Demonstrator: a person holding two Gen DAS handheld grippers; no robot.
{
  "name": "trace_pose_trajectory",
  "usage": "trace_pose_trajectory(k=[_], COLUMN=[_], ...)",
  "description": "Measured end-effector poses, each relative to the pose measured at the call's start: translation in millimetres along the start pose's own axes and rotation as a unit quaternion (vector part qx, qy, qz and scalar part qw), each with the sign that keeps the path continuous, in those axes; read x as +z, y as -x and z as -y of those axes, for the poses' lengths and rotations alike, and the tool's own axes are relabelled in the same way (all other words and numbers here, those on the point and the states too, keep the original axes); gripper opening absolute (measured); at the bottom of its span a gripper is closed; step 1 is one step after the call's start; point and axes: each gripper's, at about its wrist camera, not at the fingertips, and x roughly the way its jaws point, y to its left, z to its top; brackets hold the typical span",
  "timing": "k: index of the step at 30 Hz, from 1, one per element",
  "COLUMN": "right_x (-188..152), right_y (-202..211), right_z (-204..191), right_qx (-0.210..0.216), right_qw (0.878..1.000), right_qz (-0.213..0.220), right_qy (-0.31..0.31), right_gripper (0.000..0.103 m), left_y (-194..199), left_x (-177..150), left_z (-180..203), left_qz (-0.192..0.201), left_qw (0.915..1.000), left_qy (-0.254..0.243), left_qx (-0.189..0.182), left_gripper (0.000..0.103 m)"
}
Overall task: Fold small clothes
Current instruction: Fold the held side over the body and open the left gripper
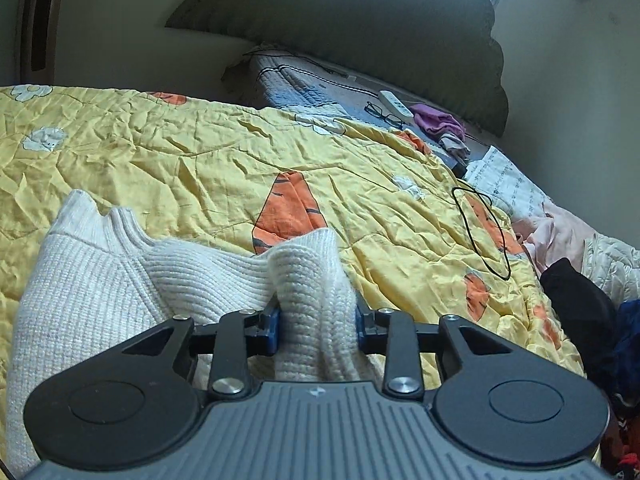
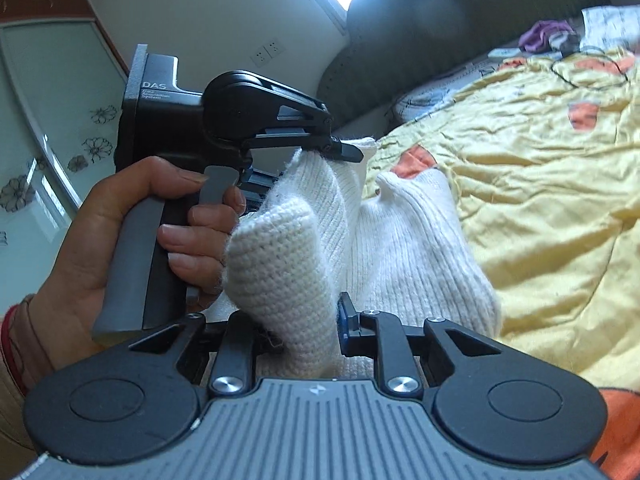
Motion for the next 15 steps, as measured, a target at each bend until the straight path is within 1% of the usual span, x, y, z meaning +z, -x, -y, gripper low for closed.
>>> trace_pose_trajectory(k=[1, 3, 4, 6, 7, 9, 11, 13, 15], right_x=[-1, -2, -2, -3, -4, -4, -5, -6, -7], right_y=[0, 1, 1, 1, 1, 3, 5, 6, 7], right_z=[3, 7, 9, 14, 17, 23, 27, 33, 39], right_qx=[0.003, 0.003, 0.002, 0.003, 0.003, 0.003, 0.011, 0.019, 0.031], right_qw=[1.0, 1.0, 1.0, 0.999, 0.999, 0.998, 0.997, 0.995, 0.993], right_qz=[-0.001, -0.004, -0.005, -0.005, -0.005, -0.005, -0.004, -0.001, 0.004], right_qy=[-0.008, -0.021, -0.026, -0.041, -0.048, -0.064, -0.08, -0.095, -0.115], right_gripper=[0.025, 0.032, 0.034, 0.041, 0.044, 0.044, 0.046, 0.049, 0.052], left_y=[-1, -1, 0, 2, 4, 12, 23, 37, 49], left_x=[0, -2, -2, -4, -4, -3, -2, -6, -14], left_z=[3, 7, 10, 15, 17, 18, 14, 4, -7], left_qz=[0.0, 0.001, 0.003, 0.012, 0.019, 0.037, 0.055, 0.069, 0.073], left_qw=[1.0, 0.9997, 0.9995, 0.9987, 0.998, 0.9959, 0.9937, 0.9914, 0.9885], left_qy=[-0.008, -0.022, -0.029, -0.047, -0.057, -0.074, -0.085, -0.092, -0.102], left_qx=[0.002, 0.006, 0.007, 0.015, 0.023, 0.037, 0.047, 0.063, 0.084], left_gripper=[0.037, 0.051, 0.054, 0.065, 0.068, 0.078, 0.082, 0.082, 0.082])
